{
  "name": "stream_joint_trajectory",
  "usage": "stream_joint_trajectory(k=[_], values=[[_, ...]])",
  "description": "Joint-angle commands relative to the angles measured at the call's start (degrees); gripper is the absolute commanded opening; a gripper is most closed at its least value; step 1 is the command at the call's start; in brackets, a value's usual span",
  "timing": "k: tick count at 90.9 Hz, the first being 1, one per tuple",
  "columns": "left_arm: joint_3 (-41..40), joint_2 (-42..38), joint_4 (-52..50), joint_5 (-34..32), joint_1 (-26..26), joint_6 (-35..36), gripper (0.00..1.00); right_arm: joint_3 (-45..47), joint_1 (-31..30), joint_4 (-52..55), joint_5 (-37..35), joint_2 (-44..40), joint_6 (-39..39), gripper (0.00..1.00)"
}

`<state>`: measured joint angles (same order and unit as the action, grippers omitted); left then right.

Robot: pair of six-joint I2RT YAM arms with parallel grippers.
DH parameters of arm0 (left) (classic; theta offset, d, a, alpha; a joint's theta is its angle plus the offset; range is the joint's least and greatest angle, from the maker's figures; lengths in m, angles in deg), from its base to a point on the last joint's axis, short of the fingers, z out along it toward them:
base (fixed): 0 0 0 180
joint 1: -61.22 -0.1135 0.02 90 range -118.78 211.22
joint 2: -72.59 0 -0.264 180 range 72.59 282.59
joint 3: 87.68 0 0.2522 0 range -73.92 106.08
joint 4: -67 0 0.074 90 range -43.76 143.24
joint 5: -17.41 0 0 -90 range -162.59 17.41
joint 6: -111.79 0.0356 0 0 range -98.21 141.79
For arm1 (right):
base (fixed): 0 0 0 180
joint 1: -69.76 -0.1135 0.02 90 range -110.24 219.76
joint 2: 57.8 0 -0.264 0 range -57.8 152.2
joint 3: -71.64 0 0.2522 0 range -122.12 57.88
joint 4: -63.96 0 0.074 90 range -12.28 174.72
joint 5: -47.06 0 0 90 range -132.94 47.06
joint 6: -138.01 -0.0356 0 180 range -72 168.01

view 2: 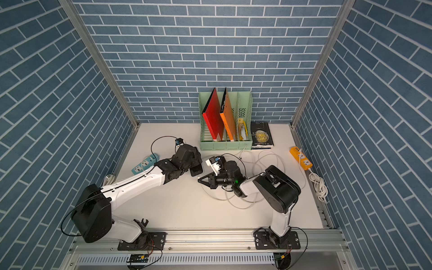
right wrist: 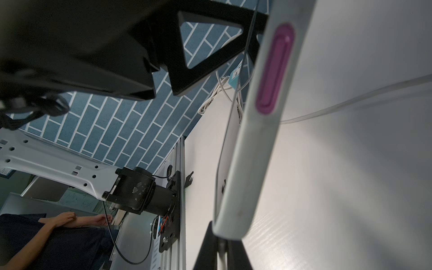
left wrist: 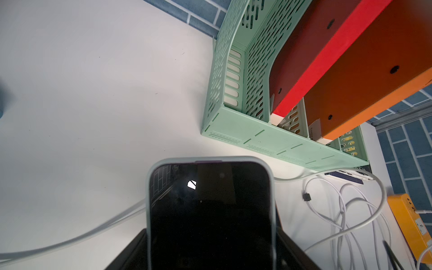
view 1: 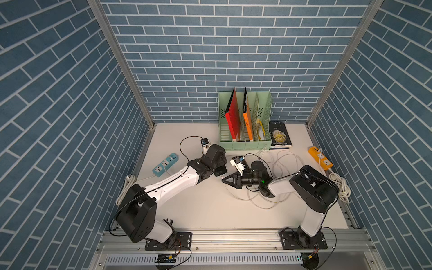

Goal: Plug the charging cable into the phone
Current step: Insert the charging cable into the phone.

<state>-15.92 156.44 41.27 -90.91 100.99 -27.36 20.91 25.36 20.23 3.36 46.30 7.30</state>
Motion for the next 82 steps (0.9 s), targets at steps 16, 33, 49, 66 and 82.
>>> stream_joint_trajectory(k=[16,33,49,66,82], values=[[-0.6,-0.8,2.0,-0.7,0.3,0.6,0.0,-2.4,-0.5,-0.5,0.0,2.0,-0.8,0.0],[-1.5,-1.1,2.5,-0.7,0.7,0.8,0.0,-3.0,-0.5,0.4,-0.1,2.4,-0.9,0.0],[-2.9,-2.2,3.4,-0.7,0.9,1.3,0.0,-3.3,-0.5,0.7,-0.1,2.5,-1.1,0.0],[-5.6,-3.5,5.6,-1.3,1.6,2.3,0.0,-3.4,-0.2,0.4,-0.1,2.3,-2.0,0.0],[-7.6,-3.6,6.6,-2.2,2.4,2.1,0.0,-3.4,0.2,0.4,-0.4,2.2,-2.5,0.0]])
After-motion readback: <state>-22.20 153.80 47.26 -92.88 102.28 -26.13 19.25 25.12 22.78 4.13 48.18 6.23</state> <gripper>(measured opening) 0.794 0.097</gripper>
